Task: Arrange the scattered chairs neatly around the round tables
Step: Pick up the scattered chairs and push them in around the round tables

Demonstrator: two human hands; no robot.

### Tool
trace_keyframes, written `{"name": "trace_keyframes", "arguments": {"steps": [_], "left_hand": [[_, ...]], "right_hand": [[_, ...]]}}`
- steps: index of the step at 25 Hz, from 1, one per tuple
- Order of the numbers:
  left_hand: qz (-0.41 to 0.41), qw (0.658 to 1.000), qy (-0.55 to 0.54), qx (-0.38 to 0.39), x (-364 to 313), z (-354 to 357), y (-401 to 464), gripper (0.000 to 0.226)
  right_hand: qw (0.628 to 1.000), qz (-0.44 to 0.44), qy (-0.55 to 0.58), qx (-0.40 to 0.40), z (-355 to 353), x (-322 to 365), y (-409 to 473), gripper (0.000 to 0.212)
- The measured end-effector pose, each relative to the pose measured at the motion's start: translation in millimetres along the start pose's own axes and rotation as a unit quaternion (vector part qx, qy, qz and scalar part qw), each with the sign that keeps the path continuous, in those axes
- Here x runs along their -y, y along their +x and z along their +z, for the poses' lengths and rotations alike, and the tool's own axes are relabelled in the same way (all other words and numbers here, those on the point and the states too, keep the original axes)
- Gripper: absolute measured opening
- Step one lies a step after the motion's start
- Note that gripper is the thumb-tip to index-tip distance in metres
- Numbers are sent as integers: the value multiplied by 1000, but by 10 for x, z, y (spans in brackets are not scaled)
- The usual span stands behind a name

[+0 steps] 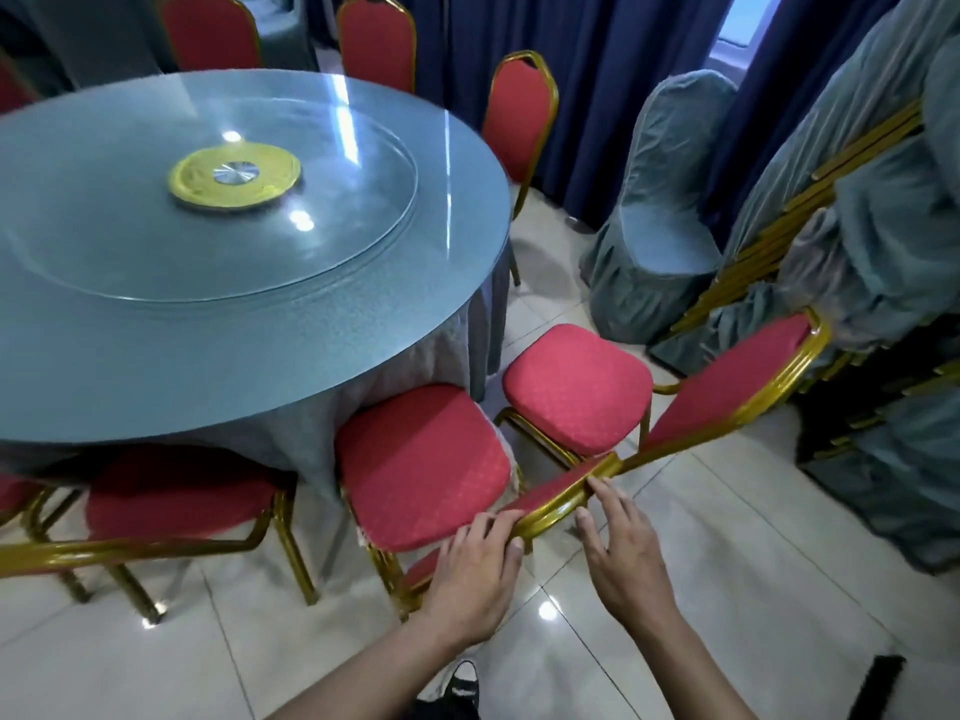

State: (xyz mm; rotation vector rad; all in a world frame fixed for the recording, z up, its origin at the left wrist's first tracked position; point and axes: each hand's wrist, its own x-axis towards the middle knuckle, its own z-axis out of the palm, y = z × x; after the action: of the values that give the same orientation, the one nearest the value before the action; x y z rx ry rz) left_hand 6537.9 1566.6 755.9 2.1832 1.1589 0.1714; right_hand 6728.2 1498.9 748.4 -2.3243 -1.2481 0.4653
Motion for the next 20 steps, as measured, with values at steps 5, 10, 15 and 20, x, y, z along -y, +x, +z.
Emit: {"name": "trace_keyframes", "arguments": {"steps": [5, 10, 15, 20], "left_hand": [[-63, 995, 42, -70, -18, 177, -17, 54], [-154, 980, 35, -120, -123, 364, 69, 49], [-275, 937, 16, -216, -314, 533, 543, 56], [-286, 927, 42, -238, -210, 322, 1122, 58]], "right_hand": [[995, -79, -13, 57, 108, -179, 394, 62], [992, -111, 17, 51, 161, -202, 749, 73], [981, -169, -16, 99, 38, -250, 1461, 79], [970, -206, -31, 125, 64, -73, 2147, 78]]}}
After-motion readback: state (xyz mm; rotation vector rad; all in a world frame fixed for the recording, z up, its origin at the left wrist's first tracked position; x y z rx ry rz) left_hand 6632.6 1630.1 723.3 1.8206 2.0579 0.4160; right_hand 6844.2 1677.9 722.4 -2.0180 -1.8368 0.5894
